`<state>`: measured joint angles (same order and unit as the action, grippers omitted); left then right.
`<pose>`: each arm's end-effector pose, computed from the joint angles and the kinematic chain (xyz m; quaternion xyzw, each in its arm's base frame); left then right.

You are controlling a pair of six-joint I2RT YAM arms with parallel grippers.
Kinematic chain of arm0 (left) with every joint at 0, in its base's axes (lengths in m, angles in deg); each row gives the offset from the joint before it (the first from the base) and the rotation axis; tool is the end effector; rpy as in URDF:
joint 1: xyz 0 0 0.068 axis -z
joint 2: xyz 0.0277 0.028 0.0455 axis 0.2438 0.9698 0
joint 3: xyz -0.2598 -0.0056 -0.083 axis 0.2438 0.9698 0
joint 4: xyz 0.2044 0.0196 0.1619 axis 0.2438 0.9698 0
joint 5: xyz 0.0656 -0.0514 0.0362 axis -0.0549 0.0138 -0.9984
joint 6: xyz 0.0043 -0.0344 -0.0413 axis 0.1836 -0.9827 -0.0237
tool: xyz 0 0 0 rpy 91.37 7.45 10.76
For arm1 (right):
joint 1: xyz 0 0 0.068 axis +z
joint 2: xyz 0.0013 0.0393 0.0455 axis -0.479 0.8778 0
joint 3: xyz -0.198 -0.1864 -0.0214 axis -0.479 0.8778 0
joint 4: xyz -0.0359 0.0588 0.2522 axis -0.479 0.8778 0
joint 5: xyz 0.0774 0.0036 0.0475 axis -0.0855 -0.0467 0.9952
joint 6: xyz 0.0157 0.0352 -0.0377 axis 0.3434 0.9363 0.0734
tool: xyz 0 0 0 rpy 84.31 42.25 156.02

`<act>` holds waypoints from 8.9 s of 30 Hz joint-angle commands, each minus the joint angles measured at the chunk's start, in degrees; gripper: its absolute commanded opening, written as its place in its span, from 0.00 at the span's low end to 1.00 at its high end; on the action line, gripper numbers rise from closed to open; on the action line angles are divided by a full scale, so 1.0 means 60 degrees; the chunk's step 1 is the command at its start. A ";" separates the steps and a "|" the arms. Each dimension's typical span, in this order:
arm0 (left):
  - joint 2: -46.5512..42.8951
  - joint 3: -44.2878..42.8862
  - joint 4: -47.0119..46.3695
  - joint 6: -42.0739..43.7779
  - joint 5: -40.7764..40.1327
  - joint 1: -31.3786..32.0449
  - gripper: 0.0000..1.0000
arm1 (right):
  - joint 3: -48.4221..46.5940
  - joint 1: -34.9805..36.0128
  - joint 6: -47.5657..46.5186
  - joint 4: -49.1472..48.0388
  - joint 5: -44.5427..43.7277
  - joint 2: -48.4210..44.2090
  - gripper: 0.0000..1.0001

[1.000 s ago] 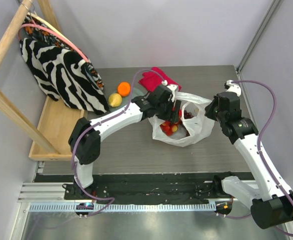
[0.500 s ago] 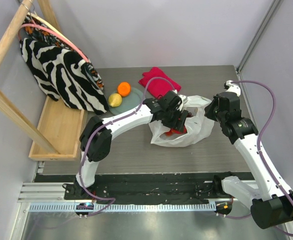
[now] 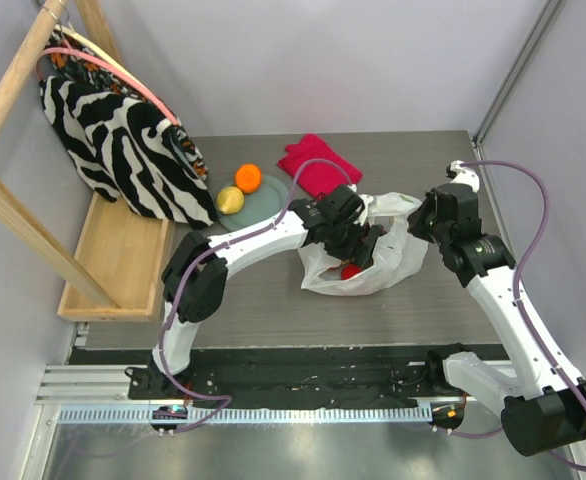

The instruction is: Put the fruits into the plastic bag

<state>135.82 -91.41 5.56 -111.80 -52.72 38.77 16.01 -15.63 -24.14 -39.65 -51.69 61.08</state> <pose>0.2706 -0.3701 0.2408 0.2504 0.9100 -0.2798 0.1756 0.2077 0.0412 0.3355 0.1518 0.8581 0.0903 0.4822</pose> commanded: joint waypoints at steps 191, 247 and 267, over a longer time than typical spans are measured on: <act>-0.2883 0.3576 -0.3484 -0.0083 0.0692 -0.0625 0.41 | 0.0322 -0.0012 0.0366 -0.0959 -0.0125 -0.0483 0.01; -0.1811 0.1407 -0.1871 0.0941 -0.0173 0.0092 1.00 | 0.0351 -0.0012 0.0454 -0.0974 -0.0212 -0.0512 0.01; -0.5197 0.2742 -0.3015 0.1220 -0.0609 -0.1473 1.00 | 0.0439 -0.0012 0.0440 -0.0959 -0.0286 -0.0630 0.01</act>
<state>108.47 -74.82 -9.74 -105.51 -51.30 34.69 19.44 -15.63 -21.19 -43.93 -51.73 58.65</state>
